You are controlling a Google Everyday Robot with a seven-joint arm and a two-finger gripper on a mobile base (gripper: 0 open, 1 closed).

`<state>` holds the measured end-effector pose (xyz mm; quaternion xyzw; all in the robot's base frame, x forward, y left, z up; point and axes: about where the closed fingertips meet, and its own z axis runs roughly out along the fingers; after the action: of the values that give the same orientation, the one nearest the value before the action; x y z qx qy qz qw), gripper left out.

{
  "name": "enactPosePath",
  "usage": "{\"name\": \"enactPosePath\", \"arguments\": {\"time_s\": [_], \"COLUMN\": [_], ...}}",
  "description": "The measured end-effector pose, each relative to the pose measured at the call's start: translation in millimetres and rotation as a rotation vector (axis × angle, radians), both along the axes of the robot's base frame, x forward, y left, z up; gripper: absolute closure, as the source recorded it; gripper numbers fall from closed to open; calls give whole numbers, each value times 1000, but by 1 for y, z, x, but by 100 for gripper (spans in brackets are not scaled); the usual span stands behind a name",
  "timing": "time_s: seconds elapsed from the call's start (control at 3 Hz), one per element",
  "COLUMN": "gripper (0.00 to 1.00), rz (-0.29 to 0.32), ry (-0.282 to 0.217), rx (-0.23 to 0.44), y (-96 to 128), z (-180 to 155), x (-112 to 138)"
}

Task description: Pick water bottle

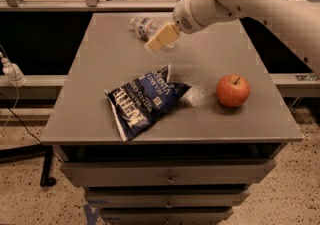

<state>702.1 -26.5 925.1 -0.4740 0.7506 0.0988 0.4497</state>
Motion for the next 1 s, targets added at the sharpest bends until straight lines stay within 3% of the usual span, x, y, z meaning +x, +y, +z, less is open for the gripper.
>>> {"name": "enactPosePath", "arguments": {"time_s": [0.33,1.0], "gripper": [0,0], "rz": [-7,-34], "ry": [20,25], "rx": [14,6], "y": [13,12], "z": [-30,-71], "x": [26,68]}}
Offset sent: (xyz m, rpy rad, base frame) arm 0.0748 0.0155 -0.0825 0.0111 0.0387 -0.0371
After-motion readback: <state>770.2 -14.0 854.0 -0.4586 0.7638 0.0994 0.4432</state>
